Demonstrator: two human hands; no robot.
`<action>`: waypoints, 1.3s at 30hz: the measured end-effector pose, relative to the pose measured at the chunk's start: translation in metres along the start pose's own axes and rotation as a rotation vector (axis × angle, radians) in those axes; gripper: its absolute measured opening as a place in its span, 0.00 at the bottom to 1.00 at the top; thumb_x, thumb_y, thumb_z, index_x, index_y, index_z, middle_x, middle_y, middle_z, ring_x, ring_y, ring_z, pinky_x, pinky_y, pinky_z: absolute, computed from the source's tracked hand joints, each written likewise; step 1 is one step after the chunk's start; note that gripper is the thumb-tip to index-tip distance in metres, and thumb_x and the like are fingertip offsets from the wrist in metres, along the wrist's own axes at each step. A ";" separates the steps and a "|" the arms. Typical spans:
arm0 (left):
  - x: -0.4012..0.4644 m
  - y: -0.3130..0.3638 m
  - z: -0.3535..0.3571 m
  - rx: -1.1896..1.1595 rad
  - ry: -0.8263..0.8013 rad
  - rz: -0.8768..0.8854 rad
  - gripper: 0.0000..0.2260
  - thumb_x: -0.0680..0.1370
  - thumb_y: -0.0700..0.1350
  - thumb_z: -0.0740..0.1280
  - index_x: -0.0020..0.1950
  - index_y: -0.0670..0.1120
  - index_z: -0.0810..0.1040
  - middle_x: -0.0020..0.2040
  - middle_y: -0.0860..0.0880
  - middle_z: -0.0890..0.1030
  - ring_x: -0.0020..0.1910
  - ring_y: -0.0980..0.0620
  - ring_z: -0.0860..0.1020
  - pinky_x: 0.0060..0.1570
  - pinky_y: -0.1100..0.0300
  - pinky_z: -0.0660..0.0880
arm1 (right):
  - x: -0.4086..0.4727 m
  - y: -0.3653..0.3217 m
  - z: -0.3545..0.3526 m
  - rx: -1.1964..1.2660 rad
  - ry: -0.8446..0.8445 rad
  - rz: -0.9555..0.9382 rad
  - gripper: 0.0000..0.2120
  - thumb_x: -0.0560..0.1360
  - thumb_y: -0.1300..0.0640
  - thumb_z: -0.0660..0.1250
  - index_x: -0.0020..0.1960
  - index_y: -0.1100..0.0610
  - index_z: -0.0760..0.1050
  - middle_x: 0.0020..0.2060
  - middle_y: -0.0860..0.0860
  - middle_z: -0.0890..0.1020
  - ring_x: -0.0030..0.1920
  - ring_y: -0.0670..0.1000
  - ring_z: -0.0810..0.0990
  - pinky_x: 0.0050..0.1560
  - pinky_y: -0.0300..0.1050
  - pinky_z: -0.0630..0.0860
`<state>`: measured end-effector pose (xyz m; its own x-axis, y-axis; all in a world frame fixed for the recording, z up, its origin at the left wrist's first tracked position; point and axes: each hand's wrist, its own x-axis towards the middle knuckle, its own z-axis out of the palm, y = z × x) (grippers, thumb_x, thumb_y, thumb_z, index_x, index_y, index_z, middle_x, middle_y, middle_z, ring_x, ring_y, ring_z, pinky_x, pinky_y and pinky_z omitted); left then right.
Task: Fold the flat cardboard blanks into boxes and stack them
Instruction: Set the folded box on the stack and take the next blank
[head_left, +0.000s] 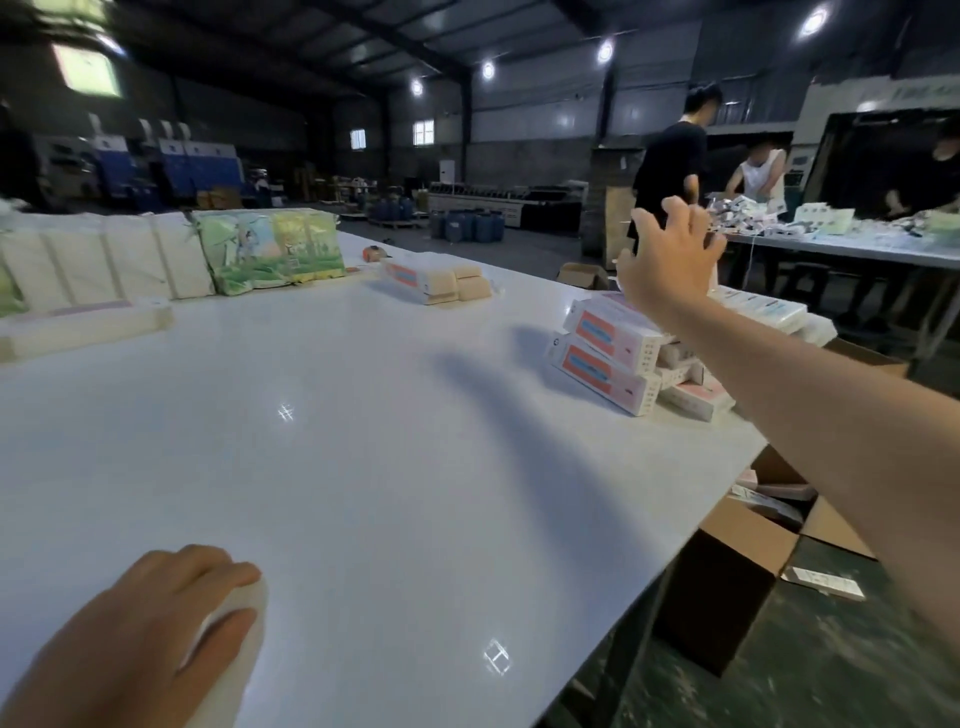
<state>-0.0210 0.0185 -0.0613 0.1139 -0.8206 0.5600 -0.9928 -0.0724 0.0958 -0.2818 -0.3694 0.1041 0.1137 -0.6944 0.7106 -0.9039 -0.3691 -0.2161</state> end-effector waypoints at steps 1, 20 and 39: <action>0.004 0.006 -0.006 0.021 0.003 -0.009 0.14 0.78 0.60 0.51 0.52 0.54 0.72 0.48 0.59 0.70 0.41 0.55 0.68 0.29 0.54 0.76 | -0.006 -0.023 -0.006 0.074 0.011 -0.080 0.20 0.76 0.57 0.60 0.68 0.53 0.68 0.71 0.56 0.63 0.72 0.58 0.57 0.70 0.63 0.54; -0.003 0.020 -0.021 -0.028 -0.223 -0.245 0.13 0.79 0.50 0.59 0.61 0.50 0.76 0.60 0.52 0.75 0.57 0.53 0.69 0.56 0.59 0.67 | -0.249 -0.223 0.027 0.540 -0.614 -0.843 0.12 0.79 0.54 0.58 0.52 0.55 0.80 0.53 0.49 0.79 0.53 0.53 0.73 0.51 0.46 0.71; 0.004 -0.119 -0.085 0.247 -0.466 -1.189 0.24 0.67 0.65 0.70 0.43 0.46 0.68 0.36 0.49 0.72 0.45 0.48 0.76 0.52 0.54 0.75 | -0.250 -0.222 0.027 0.606 -0.635 -0.844 0.10 0.78 0.56 0.61 0.48 0.56 0.81 0.50 0.50 0.79 0.52 0.55 0.75 0.51 0.48 0.72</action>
<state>0.1007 0.0719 -0.0002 0.9492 -0.2969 -0.1042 -0.2798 -0.9480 0.1519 -0.0980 -0.1306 -0.0434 0.9076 -0.2129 0.3618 -0.1288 -0.9615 -0.2427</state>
